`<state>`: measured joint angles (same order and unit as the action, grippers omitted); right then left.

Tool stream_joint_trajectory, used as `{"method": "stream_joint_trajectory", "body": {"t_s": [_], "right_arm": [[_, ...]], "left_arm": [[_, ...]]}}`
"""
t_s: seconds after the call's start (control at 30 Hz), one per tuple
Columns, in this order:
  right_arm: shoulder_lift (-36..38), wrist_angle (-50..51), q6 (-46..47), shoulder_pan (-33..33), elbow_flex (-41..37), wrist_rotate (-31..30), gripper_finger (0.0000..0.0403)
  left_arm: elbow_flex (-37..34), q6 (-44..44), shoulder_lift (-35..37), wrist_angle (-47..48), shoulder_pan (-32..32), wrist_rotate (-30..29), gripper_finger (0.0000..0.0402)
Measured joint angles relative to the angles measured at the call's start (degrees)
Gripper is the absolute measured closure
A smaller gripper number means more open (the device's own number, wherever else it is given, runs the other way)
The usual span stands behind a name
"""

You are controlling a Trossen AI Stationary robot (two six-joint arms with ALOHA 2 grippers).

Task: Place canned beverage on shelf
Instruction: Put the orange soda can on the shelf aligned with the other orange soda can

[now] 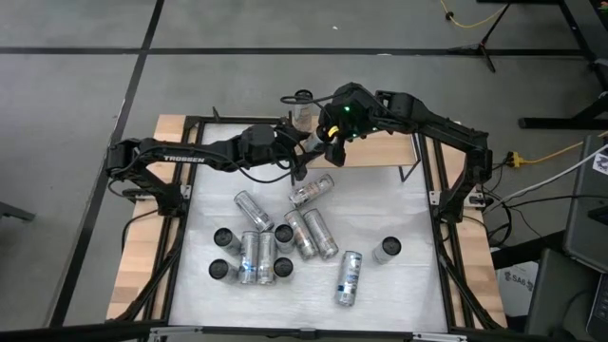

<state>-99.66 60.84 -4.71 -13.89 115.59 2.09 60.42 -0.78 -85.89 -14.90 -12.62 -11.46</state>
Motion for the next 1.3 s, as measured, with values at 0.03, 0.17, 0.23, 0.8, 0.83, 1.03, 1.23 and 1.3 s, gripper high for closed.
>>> {"method": "stream_joint_trajectory", "body": {"t_s": [0.03,0.17,0.23,0.8,0.83,1.03,1.23,1.3], "right_arm": [[0.0,0.02,0.0,0.0,0.02,0.0,0.0069],[0.31,0.12,-0.04,-0.49,0.0,0.02,0.0064],[0.89,0.13,-0.07,-0.6,0.0,-0.17,0.0064],[4.61,4.6,-2.05,-6.73,-0.75,-8.13,0.0063],[4.61,4.62,-2.04,-7.22,-1.27,-8.13,0.0063],[4.5,2.42,-2.01,-10.13,-4.64,-7.91,0.0063],[4.46,1.7,-1.78,-11.41,-6.97,-7.04,0.0063],[4.46,1.44,-1.76,-11.41,-7.07,-7.06,0.0063]], "left_arm": [[0.0,-0.01,0.0,0.01,0.0,0.0,0.0166],[0.0,-0.06,0.0,0.05,0.0,-0.53,0.0166],[0.0,-0.15,0.0,0.1,0.0,-1.41,0.0166],[0.0,-2.1,0.0,-0.36,-5.82,2.57,0.0167],[0.0,-2.1,0.0,-0.47,-6.22,3.3,0.0167],[-0.31,-1.75,-0.02,-4.49,-7.86,6.4,0.0167],[-7.83,-3.47,0.0,-21.68,-9.0,8.84,0.0167],[-10.87,-3.69,0.0,-25.39,-9.39,9.31,0.0167]]}}
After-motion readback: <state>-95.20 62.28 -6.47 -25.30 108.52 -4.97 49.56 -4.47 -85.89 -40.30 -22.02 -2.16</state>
